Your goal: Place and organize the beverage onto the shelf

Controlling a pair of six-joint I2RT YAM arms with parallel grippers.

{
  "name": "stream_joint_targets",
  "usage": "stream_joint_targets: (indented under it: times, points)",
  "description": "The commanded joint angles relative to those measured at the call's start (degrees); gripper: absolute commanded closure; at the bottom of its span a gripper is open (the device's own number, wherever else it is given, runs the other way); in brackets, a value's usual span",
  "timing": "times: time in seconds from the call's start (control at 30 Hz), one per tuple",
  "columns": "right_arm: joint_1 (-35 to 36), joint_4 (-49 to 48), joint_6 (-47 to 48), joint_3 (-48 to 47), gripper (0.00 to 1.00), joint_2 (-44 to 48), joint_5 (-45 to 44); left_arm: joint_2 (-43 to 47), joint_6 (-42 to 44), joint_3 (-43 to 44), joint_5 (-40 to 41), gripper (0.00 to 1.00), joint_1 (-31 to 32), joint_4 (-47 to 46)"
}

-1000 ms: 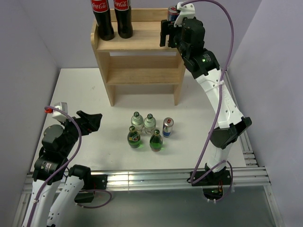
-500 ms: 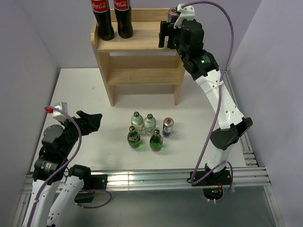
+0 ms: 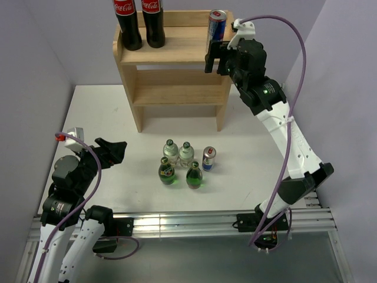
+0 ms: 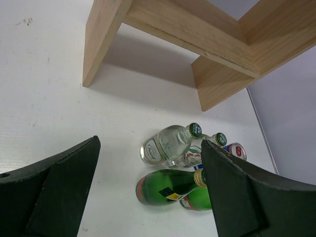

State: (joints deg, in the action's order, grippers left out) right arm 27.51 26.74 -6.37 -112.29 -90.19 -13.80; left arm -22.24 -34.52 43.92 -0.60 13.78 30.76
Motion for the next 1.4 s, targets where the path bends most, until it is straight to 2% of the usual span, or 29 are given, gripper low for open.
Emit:
stream_joint_targets:
  times: [0.0, 0.3, 0.5, 0.6, 0.73, 0.77, 0.9, 1.1, 1.37]
  points:
    - [0.35, -0.64, -2.15, 3.73, 0.04, 5.72, 0.09, 0.44, 0.60, -0.06, 0.25, 0.10, -0.51, -1.67]
    - [5.00, -7.23, -8.39, 29.65, 0.02, 25.23, -1.40, -0.08, 0.69, -0.06, -0.28, 0.10, -0.69, -1.76]
    - [15.63, -6.18, -11.02, 41.26, 0.02, 33.76, -9.99, -0.26, 0.77, -0.06, -0.54, 0.10, -0.86, -1.93]
    - [20.56, -6.88, -14.71, 50.21, 0.02, 38.50, -13.69, -0.09, 0.77, -0.15, -0.54, 0.10, -0.86, -1.85]
    - [24.26, -8.81, -24.96, 64.80, 0.02, 47.18, -19.66, -0.08, 0.77, -0.15, -0.54, 0.10, -0.95, -1.85]
    - [24.43, -9.68, -27.01, 70.75, 0.02, 48.78, -20.03, -0.17, 0.77, -0.15, -0.63, 0.10, -0.95, -1.93]
    - [24.70, -11.10, -35.71, 82.65, 0.02, 56.42, -20.74, -0.26, 0.77, -0.15, -0.80, 0.10, -0.95, -1.85]
    - [24.79, -14.43, -40.82, 91.63, 0.02, 60.40, -20.39, -0.08, 0.77, -0.15, -0.81, 0.10, -0.95, -1.94]
    - [25.14, -21.29, -43.11, 94.62, 0.02, 53.55, -18.28, -0.17, 0.69, -0.15, -0.54, 0.10, -0.95, -1.85]
